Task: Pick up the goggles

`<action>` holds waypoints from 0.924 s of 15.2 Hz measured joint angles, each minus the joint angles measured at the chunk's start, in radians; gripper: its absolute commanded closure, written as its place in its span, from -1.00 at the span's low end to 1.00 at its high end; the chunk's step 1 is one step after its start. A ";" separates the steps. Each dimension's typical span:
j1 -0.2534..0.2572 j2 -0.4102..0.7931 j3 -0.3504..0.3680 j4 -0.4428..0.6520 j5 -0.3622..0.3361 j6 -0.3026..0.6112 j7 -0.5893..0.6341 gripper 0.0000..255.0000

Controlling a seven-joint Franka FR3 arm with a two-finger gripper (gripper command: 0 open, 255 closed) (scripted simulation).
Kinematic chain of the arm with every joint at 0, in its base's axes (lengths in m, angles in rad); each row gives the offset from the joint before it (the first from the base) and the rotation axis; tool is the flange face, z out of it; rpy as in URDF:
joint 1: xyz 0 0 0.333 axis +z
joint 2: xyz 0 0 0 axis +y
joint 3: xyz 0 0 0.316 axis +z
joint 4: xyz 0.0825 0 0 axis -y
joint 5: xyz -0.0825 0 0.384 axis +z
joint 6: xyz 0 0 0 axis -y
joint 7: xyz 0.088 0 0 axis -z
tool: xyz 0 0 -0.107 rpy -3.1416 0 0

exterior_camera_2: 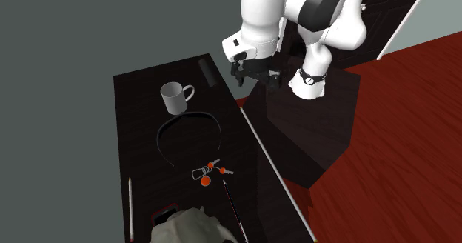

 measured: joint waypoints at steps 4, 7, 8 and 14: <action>-0.017 0.132 -0.037 0.090 0.000 0.054 -0.052 -1.00; -0.035 0.233 -0.066 0.160 0.007 0.093 -0.099 -1.00; -0.040 0.269 -0.073 0.189 0.012 0.104 -0.112 -1.00; -0.079 0.487 -0.100 0.379 0.058 0.146 -0.190 -1.00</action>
